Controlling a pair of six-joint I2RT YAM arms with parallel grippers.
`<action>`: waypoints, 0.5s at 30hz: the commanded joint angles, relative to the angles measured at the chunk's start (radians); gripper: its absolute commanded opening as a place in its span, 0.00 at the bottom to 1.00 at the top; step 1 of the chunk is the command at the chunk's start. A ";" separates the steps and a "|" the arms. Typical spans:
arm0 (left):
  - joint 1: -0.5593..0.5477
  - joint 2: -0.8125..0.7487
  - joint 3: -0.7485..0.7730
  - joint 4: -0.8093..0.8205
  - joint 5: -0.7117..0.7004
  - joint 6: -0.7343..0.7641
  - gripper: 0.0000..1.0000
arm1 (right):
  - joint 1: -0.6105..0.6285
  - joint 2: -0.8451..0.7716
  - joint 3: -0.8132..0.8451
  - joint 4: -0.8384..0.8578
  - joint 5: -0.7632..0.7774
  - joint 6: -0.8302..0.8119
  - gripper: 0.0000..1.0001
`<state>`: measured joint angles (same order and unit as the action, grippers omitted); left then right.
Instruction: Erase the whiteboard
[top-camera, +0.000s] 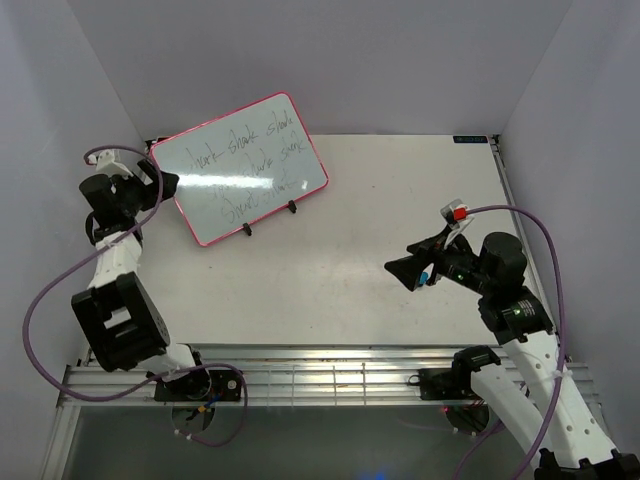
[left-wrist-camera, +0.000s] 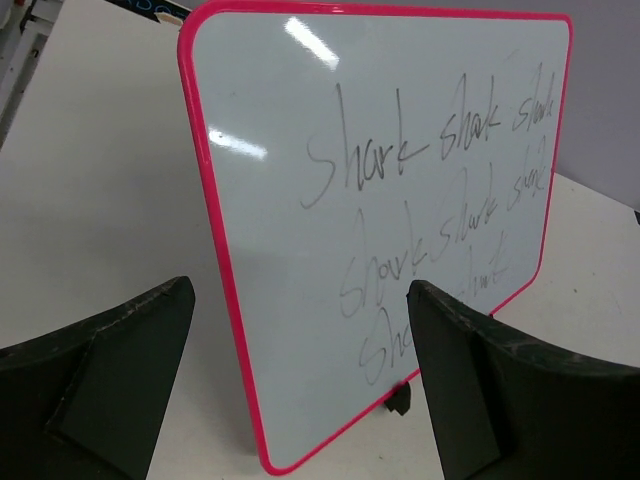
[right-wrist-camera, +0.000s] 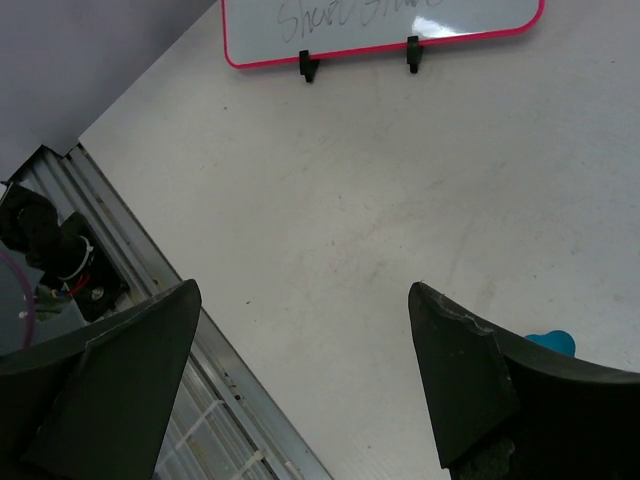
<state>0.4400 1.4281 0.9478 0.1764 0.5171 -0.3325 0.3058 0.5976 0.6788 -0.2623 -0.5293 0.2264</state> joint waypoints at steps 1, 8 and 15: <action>0.032 0.141 0.069 0.084 0.164 0.033 0.98 | 0.032 -0.002 0.042 0.023 -0.070 -0.035 0.90; 0.126 0.265 0.134 0.106 0.264 0.035 0.98 | 0.046 -0.024 0.027 0.017 -0.060 -0.041 0.90; 0.118 0.445 0.187 0.216 0.446 -0.056 0.98 | 0.055 0.021 0.074 -0.064 0.011 -0.079 0.90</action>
<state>0.5728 1.8359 1.1030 0.3187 0.8417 -0.3534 0.3508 0.6037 0.6949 -0.2920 -0.5648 0.1848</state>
